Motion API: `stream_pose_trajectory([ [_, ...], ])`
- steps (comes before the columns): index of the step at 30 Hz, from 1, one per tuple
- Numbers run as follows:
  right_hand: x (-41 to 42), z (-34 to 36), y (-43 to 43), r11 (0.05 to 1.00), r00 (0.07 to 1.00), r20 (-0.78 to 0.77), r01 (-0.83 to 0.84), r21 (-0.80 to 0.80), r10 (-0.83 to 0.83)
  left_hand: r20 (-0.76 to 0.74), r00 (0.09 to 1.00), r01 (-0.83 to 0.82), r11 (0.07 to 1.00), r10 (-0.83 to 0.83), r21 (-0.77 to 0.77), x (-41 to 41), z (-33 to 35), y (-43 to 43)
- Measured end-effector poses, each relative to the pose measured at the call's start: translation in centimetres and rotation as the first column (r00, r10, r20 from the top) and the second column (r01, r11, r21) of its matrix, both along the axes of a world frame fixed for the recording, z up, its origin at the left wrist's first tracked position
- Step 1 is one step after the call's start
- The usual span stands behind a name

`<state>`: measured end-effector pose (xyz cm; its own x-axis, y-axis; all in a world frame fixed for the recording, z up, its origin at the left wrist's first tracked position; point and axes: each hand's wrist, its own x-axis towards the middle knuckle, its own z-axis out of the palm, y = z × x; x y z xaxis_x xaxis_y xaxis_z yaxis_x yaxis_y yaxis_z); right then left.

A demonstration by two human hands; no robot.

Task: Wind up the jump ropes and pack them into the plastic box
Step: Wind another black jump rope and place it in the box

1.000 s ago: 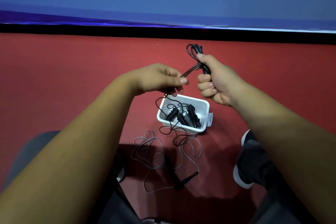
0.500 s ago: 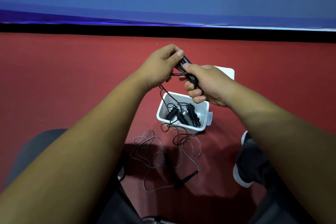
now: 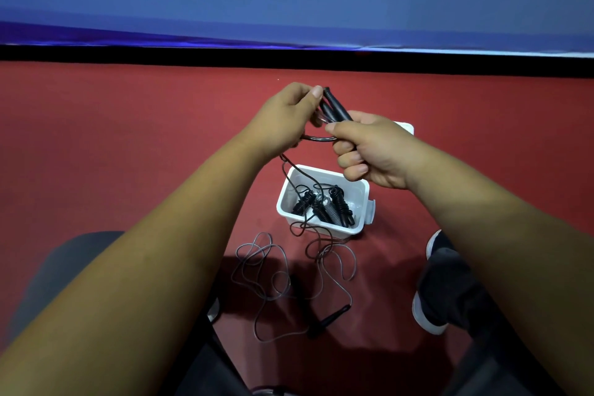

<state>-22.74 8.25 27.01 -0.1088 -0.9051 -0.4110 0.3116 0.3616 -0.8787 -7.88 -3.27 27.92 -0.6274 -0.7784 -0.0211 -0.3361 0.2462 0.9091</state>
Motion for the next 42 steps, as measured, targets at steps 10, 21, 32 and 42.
stream_pose_trajectory([
  [10,-2.0,-0.2,-0.6,0.959,0.959,0.041,0.279,0.055,-0.282,0.196,0.828,0.486,0.846,-0.526,0.218,2.6,0.5,-0.7],
  [21,-3.0,-0.6,-1.0,0.933,0.922,0.152,0.342,0.112,-0.357,0.614,0.625,0.301,0.874,-0.483,0.381,3.0,1.7,0.2],
  [32,-1.6,1.0,-0.1,0.996,0.946,0.322,-0.058,0.071,0.032,0.434,0.868,0.086,0.934,-0.240,0.346,3.8,-2.5,-1.3],
  [42,0.2,0.3,1.8,0.853,0.842,0.263,-0.511,0.108,0.471,0.088,0.986,0.095,0.907,-0.143,0.411,3.1,-1.9,-1.3],
])
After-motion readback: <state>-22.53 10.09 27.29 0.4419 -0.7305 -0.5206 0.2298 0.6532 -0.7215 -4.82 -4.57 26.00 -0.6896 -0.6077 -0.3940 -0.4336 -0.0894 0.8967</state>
